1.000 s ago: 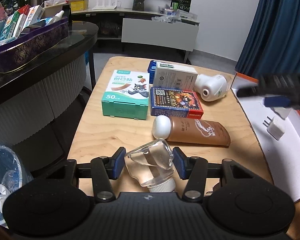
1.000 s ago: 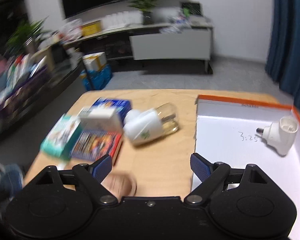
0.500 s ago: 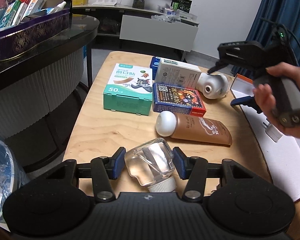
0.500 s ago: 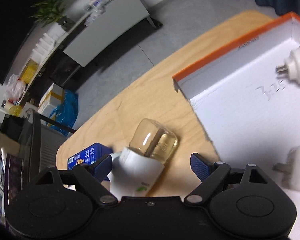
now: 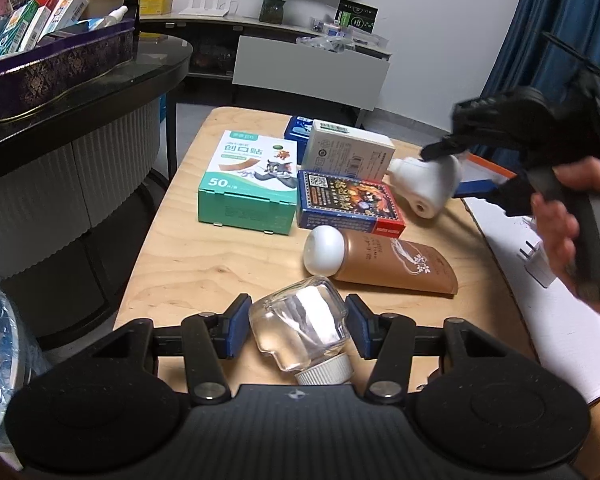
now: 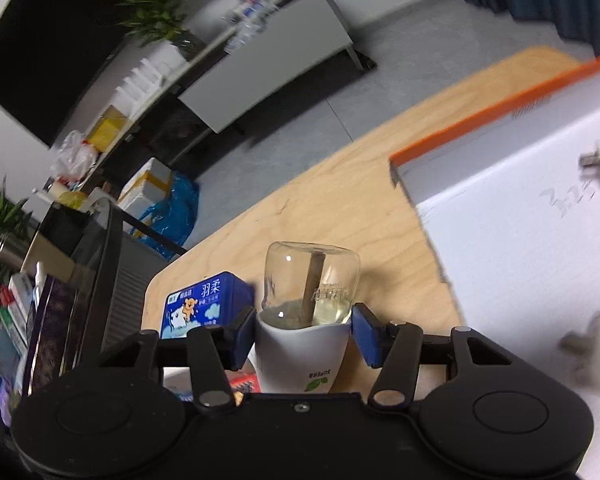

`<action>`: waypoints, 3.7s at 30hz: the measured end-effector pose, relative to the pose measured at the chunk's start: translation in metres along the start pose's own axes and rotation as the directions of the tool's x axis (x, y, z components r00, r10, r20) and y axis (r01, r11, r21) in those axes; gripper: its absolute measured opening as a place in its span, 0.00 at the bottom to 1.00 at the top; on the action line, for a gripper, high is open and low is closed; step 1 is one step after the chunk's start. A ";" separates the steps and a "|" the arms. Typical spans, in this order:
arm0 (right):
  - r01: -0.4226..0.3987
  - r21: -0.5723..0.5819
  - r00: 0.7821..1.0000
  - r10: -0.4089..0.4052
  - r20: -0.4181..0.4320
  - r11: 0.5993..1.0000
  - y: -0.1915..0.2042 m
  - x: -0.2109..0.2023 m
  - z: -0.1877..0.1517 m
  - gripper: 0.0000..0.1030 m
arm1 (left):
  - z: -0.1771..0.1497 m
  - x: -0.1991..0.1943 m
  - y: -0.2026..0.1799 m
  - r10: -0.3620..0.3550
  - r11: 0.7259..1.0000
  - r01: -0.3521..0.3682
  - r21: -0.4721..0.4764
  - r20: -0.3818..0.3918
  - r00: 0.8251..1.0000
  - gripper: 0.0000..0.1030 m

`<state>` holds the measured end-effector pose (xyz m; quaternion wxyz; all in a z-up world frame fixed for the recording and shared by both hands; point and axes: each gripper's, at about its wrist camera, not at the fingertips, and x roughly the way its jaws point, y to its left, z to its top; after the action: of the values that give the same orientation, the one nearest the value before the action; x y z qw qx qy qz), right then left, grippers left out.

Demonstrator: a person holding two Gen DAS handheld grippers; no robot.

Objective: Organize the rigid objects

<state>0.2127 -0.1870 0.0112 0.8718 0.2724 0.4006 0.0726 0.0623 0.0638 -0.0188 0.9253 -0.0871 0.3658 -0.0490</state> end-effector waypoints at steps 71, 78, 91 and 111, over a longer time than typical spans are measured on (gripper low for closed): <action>0.359 -0.270 0.870 -0.216 0.444 0.893 -0.117 -0.245 -0.076 0.62 | 0.022 -0.024 -0.206 -0.311 0.913 0.285 0.291 0.048 0.949 0.50; 0.363 -0.293 0.871 -0.211 0.443 0.885 -0.113 -0.238 -0.069 0.62 | 0.021 -0.023 -0.211 -0.312 0.911 0.286 0.298 0.044 0.949 0.50; 0.369 -0.314 0.875 -0.214 0.434 0.875 -0.109 -0.229 -0.065 0.62 | 0.020 -0.017 -0.212 -0.318 0.908 0.295 0.296 0.034 0.947 0.50; 0.368 -0.343 0.883 -0.210 0.419 0.864 -0.106 -0.224 -0.062 0.62 | 0.019 -0.014 -0.213 -0.322 0.907 0.298 0.299 0.033 0.946 0.50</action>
<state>0.0082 -0.3273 0.0696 0.9693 0.0260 0.2424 -0.0305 0.0598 -0.1404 0.0458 0.9226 -0.0096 0.2981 -0.2446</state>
